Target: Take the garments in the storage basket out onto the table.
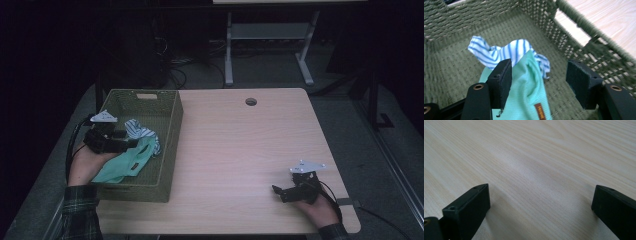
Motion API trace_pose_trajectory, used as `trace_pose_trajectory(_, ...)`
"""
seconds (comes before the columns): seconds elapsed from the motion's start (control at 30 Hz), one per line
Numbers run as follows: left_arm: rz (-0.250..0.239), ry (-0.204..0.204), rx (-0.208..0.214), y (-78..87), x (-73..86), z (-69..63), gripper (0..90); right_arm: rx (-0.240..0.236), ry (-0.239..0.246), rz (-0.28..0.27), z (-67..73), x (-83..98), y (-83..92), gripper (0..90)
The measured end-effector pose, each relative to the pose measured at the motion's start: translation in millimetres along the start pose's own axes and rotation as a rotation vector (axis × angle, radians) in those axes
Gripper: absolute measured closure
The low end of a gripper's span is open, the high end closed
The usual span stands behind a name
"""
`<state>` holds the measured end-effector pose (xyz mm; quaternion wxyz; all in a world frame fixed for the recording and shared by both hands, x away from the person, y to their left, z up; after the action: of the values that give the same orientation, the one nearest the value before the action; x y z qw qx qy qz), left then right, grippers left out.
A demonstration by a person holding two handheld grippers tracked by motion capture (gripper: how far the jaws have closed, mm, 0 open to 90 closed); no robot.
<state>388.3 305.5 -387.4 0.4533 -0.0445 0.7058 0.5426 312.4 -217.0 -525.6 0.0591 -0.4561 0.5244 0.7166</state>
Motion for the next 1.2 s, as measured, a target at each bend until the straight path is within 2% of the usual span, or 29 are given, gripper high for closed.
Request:
trace_pose_trajectory(0.37, 0.083, -0.025, -0.031, -17.1, 10.0, 7.4, 40.7, 0.000, 0.000, 0.000, 0.0, 0.0, 0.0, 1.4)
trace_pose_trajectory(0.73, 0.211, -0.061, -0.067, -37.7, 21.1, 11.2, 43.8, 0.000, 0.000, 0.000, 0.0, 0.0, 0.0, 1.4)
trace_pose_trajectory(0.83, 0.218, -0.048, -0.061, -43.4, 25.4, 12.9, 44.8, 0.000, 0.000, 0.000, 0.0, 0.0, 0.0, 1.4)
trace_pose_trajectory(1.13, 0.306, -0.043, -0.073, -57.0, 39.7, 18.4, 48.2, 0.001, -0.001, 0.001, 0.0, 0.1, 0.1, 1.4)
trace_pose_trajectory(1.2, 0.311, -0.040, -0.065, -59.3, 40.5, 17.3, 49.0, 0.001, -0.001, 0.001, 0.0, 0.1, 0.1, 1.4)
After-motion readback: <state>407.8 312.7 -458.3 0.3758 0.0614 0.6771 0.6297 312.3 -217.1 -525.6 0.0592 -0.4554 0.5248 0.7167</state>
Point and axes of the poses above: each handheld gripper's, and its own axes: y roughly backward along the jaws, x roughly out of its underside, z roughly to its left, the point moved 6 cm from there along -y, roughly forward along the jaws, and after that the axes turned 1 degree about -z, right-handed, at the moved point
